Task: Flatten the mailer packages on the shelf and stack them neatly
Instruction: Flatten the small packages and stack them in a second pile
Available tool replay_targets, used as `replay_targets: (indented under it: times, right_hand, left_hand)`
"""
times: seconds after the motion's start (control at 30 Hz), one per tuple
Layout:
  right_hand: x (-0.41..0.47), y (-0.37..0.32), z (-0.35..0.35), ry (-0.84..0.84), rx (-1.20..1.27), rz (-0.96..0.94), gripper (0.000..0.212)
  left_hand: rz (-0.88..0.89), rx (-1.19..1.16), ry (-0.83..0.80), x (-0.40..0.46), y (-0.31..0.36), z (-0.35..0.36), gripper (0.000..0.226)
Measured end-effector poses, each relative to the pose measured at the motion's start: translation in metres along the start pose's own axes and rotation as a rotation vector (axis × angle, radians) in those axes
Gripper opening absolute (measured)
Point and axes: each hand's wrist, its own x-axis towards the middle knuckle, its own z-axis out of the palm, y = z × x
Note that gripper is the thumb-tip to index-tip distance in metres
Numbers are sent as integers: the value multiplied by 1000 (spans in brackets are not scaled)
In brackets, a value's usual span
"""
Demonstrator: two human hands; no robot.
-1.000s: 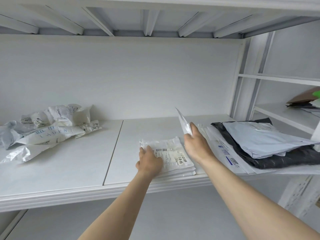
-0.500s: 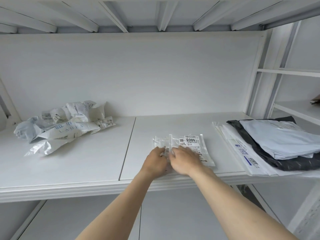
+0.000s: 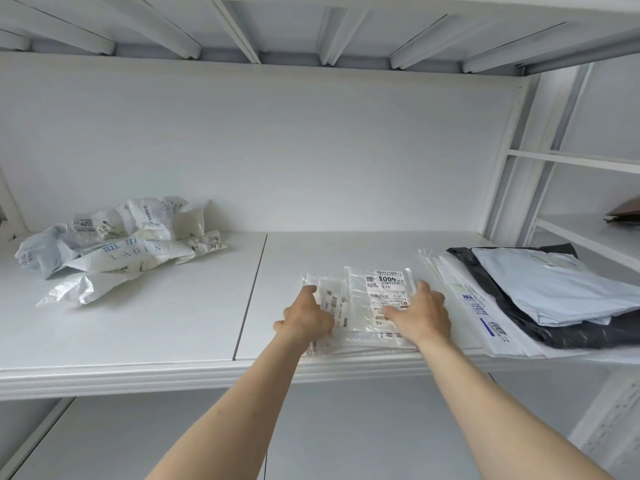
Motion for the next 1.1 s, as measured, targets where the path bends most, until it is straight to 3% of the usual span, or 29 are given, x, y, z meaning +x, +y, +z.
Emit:
replay_targets:
  times: [0.13, 0.23, 0.37, 0.43, 0.53, 0.7, 0.77, 0.87, 1.0, 1.1]
  right_hand:
    - [9, 1, -9, 73, 504, 105, 68]
    - [12, -3, -15, 140, 888, 182, 31]
    - [7, -11, -29, 182, 1116, 240, 16]
    - [5, -14, -29, 178, 1120, 238, 18]
    - [5, -17, -24, 155, 1092, 274, 25]
    - [4, -11, -21, 88, 1051, 319, 18]
    - [4, -6, -22, 65, 1007, 330, 21]
    - [4, 2, -24, 61, 928, 312, 23]
    - [5, 6, -17, -20, 865, 312, 25]
    - [2, 4, -16, -58, 861, 294, 25]
  left_hand:
    - [-7, -21, 71, -2, -1, 3, 55]
    - [98, -184, 117, -7, 0, -1, 18]
    - [40, -522, 152, -12, 3, -13, 18]
    - [-39, -726, 84, -20, 6, -16, 8]
    - [-95, -774, -95, -38, 11, -13, 5]
    - [-88, -246, -454, -54, 7, -20, 17]
    - [-119, -131, -438, -51, 1, -36, 16]
    - [-144, -93, -256, -46, -6, -51, 13]
    - [-61, -253, -57, -38, -8, -48, 25]
    - [49, -141, -11, -31, -9, -36, 22]
